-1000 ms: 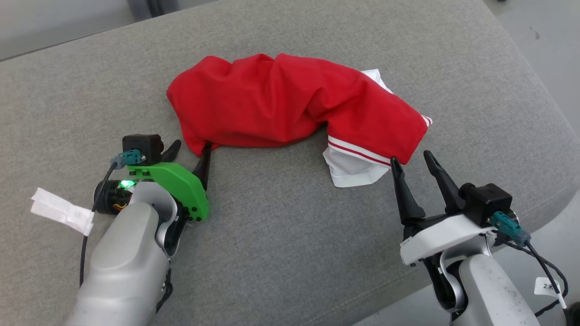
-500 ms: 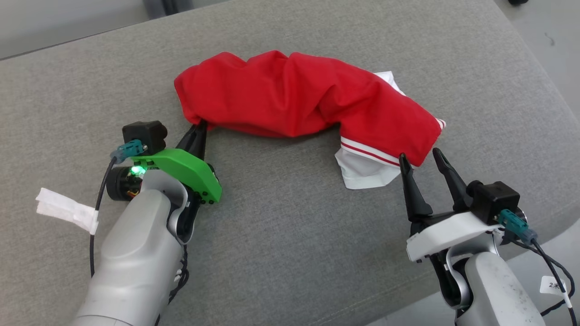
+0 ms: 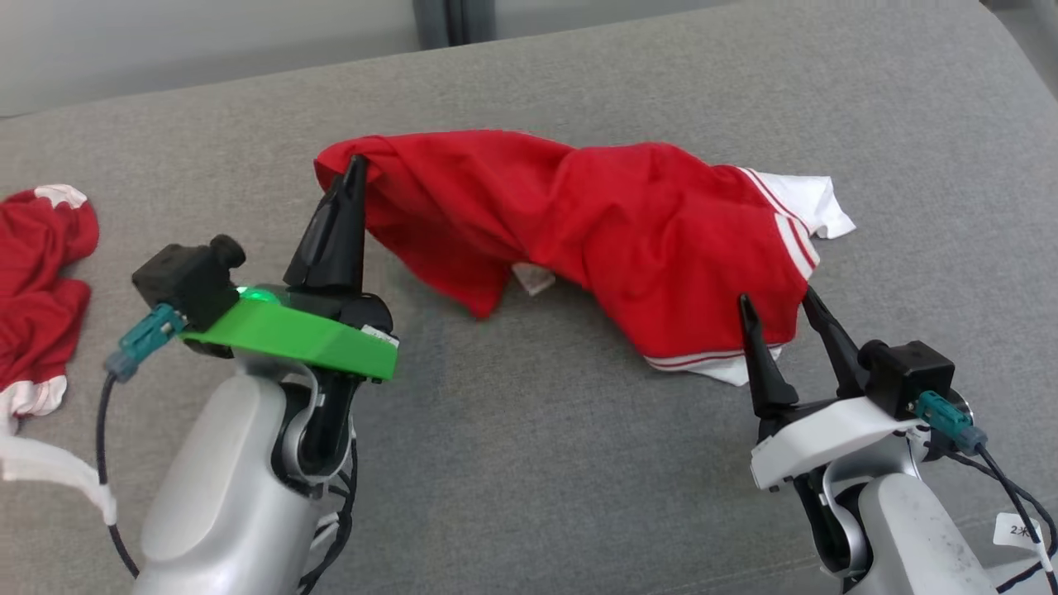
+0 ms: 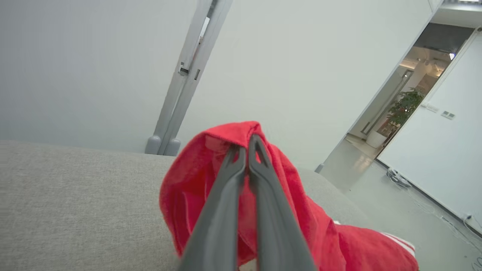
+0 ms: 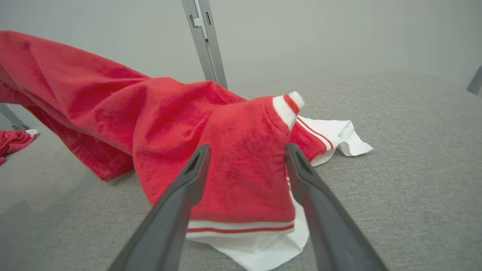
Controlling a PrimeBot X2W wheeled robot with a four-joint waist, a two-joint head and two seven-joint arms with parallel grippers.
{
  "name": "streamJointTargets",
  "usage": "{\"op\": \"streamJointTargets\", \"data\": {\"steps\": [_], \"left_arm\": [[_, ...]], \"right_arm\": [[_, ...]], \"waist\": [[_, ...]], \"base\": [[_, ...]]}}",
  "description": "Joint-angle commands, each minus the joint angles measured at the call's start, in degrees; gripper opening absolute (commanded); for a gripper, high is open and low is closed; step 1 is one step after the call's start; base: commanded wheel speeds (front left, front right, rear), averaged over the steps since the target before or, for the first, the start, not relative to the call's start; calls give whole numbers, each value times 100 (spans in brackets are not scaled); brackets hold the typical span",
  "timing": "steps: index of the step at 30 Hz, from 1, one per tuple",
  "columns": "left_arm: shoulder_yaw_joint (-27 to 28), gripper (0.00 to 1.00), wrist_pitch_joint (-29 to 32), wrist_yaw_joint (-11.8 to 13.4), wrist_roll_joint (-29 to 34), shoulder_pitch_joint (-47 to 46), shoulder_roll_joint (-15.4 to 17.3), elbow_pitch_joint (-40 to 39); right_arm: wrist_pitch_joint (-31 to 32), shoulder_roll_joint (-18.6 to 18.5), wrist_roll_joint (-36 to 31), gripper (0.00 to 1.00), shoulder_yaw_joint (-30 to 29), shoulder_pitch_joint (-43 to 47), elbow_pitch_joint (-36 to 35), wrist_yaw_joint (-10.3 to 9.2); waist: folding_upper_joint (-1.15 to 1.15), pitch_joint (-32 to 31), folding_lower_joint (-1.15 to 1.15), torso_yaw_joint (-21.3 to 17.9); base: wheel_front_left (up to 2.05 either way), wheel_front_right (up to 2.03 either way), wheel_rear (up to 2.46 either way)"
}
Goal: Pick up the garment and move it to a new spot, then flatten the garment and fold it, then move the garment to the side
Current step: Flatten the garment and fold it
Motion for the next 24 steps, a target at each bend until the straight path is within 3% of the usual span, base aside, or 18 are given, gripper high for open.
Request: {"op": "streamJointTargets", "data": {"steps": [1,5,9,14,16,17,20,24], "left_arm": [[71,0,40,55,-148,207,34,-315],[152,0,385,297,-420,713,154,-1323],[143,0,667,750,-310,1245,348,-2014],[65,0,1116,1327,-58,2062,729,-1943],[-6,36,1265,1456,-88,2301,762,-1735],[-51,100,1373,1528,-64,2444,820,-1554],[-147,100,1422,1602,11,2629,864,-1234],[-77,100,1065,1472,16,2636,821,-959]], "right_arm": [[16,-14,-31,100,-15,99,-21,-6],[50,-13,-27,100,-35,152,-47,-6],[75,-13,-27,100,-47,160,-72,-6],[81,-12,-17,100,-55,180,-102,-6],[79,-14,-3,100,-63,182,-101,-6],[82,-14,1,100,-71,178,-97,-6],[80,-12,-8,100,-103,165,-98,-6],[96,-11,-58,100,-185,207,-122,-6]], "waist": [[0,-283,0,300],[0,-377,0,388],[0,-402,0,421],[0,-400,0,424],[0,-393,0,413],[0,-390,0,408],[0,-382,0,409],[0,-400,0,472]], "base": [[0,0,0],[0,0,0],[0,0,0],[0,0,0],[0,0,0],[0,0,0],[0,0,0],[0,0,0]]}}
